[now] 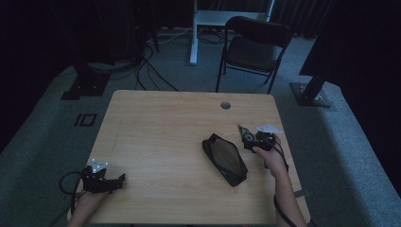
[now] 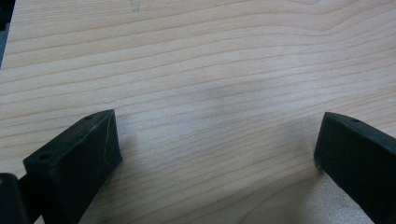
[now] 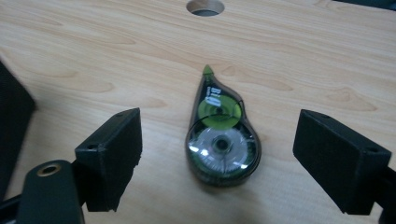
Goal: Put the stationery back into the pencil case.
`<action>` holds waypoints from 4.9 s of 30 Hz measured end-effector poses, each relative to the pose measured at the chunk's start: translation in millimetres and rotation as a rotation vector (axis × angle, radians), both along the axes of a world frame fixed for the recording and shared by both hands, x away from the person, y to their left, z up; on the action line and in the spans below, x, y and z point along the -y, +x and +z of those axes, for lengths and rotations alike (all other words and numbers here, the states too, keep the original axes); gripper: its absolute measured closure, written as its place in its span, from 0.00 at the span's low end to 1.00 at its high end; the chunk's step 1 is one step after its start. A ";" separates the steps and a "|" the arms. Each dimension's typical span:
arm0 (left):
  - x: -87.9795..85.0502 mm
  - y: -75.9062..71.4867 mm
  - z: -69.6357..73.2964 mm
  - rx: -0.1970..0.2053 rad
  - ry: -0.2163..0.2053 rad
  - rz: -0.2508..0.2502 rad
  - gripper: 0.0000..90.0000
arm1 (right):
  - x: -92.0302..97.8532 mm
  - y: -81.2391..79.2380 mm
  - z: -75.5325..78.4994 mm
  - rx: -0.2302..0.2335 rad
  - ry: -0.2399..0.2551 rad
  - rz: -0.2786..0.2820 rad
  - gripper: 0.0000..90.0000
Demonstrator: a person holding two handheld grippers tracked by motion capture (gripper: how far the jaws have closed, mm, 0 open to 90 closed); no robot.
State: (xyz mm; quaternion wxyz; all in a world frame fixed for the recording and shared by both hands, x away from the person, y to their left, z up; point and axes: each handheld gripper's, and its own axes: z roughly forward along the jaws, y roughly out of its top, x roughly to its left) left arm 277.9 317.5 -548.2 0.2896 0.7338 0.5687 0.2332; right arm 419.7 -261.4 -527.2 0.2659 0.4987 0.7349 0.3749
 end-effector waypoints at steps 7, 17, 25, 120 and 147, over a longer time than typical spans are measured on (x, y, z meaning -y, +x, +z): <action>0.0 0.0 0.0 0.000 0.000 0.000 0.01 | -4.0 17.6 -1.1 -0.020 -0.002 0.000 0.17; 0.0 0.0 0.0 0.000 0.000 0.000 0.01 | -7.8 36.4 -15.3 -0.076 -0.015 -0.001 0.19; 0.0 0.0 0.0 0.000 0.000 0.000 0.01 | -9.3 41.6 -19.2 -0.092 -0.030 -0.015 0.26; 0.5 0.2 0.0 0.000 -0.001 0.005 0.01 | -75.4 -90.7 106.2 -0.002 0.024 0.207 0.55; 0.4 0.2 0.1 -0.001 0.001 0.005 0.01 | -102.1 -79.8 61.6 -0.125 -0.023 0.203 0.55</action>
